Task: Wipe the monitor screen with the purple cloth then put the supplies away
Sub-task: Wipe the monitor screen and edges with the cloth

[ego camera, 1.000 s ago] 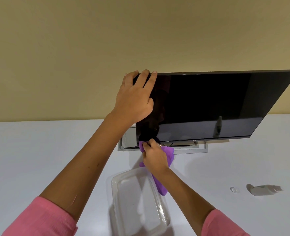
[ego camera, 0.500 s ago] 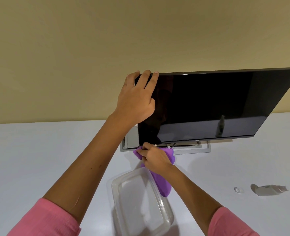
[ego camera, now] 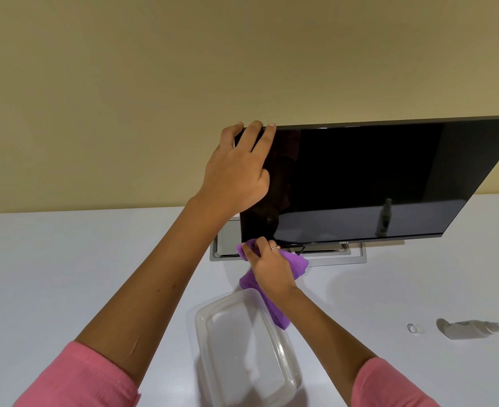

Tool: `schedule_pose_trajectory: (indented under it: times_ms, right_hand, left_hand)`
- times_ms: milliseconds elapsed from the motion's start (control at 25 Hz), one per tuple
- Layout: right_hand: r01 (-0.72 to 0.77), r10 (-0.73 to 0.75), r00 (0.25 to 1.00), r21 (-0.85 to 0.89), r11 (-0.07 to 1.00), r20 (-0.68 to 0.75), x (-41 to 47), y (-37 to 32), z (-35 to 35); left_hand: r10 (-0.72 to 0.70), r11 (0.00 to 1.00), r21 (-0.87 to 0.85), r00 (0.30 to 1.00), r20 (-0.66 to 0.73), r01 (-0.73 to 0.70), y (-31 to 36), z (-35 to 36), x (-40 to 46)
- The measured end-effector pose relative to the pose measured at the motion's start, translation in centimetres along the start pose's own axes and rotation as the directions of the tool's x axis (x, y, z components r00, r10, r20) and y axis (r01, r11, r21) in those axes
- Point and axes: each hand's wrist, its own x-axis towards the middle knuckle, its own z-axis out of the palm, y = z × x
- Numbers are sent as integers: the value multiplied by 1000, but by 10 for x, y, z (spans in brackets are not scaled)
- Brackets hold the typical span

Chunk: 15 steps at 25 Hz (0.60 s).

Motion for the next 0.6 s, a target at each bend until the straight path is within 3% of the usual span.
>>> schedule_pose_trajectory:
  times_ms: [80, 240, 280, 360, 440, 480, 520, 600]
  right_hand:
    - [50, -48, 997, -32, 998, 58, -2, 4, 5]
    - [76, -75, 996, -16, 997, 45, -10, 10, 0]
    - [93, -94, 995, 32, 995, 21, -12, 11, -2]
    - [-33, 56, 995, 261, 965, -81, -15, 6, -14]
    - [-129, 266, 953, 601, 789, -144, -14, -2, -28]
    - [-94, 328, 925, 719, 689, -193, -12, -8, -36]
    - [-29, 365, 895, 783, 621, -256, -11, -14, -44]
    - [89, 393, 839, 807, 584, -376, -5, -26, -60]
  left_hand:
    - [-2, 1000, -5, 1000, 3, 2, 0, 0, 0]
    - [5, 1000, -13, 1000, -14, -5, 0, 0, 0]
    - [7, 1000, -16, 1000, -17, -7, 0, 0, 0]
    - [7, 1000, -18, 1000, -17, -7, 0, -1, -1]
    - [1, 999, -37, 1000, -10, -2, 0, -1, 0]
    - [0, 998, -55, 1000, -6, 0, 0, -2, 0]
    - [1, 997, -76, 1000, -4, -2, -1, -2, 0]
    - [8, 993, -116, 1000, -2, -8, -3, -3, 0]
